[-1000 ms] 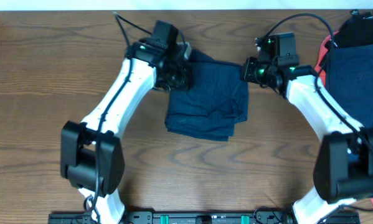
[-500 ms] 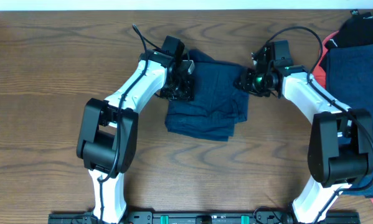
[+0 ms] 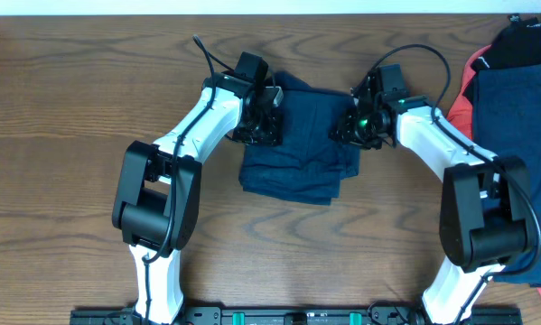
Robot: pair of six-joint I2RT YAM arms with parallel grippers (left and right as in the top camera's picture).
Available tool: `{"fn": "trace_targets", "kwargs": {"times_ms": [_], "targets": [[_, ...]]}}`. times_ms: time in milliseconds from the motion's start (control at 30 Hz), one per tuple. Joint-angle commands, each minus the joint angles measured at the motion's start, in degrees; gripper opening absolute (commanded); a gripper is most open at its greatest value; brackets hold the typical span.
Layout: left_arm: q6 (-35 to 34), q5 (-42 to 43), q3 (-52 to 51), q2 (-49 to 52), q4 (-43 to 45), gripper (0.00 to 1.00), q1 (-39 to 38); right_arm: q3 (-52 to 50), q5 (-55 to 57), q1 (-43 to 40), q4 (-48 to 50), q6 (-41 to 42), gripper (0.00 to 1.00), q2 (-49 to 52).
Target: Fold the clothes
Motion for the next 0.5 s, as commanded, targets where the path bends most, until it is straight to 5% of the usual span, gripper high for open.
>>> {"fn": "trace_targets", "kwargs": {"times_ms": [0,100,200,467], "targets": [[1.0,0.7,-0.3,0.9,-0.1,0.29,0.3,0.1,1.1,0.3,-0.2,0.3,0.28,2.0],[1.0,0.7,-0.3,0.9,-0.1,0.29,0.3,0.1,2.2,0.1,-0.2,0.3,0.22,2.0],[1.0,-1.1,-0.3,0.9,-0.3,0.3,0.3,0.1,2.6,0.0,-0.3,0.3,0.03,2.0],[1.0,-4.2,-0.3,0.9,-1.9,0.29,1.6,0.6,3.7,-1.4,-0.7,0.4,0.01,1.9]]}}
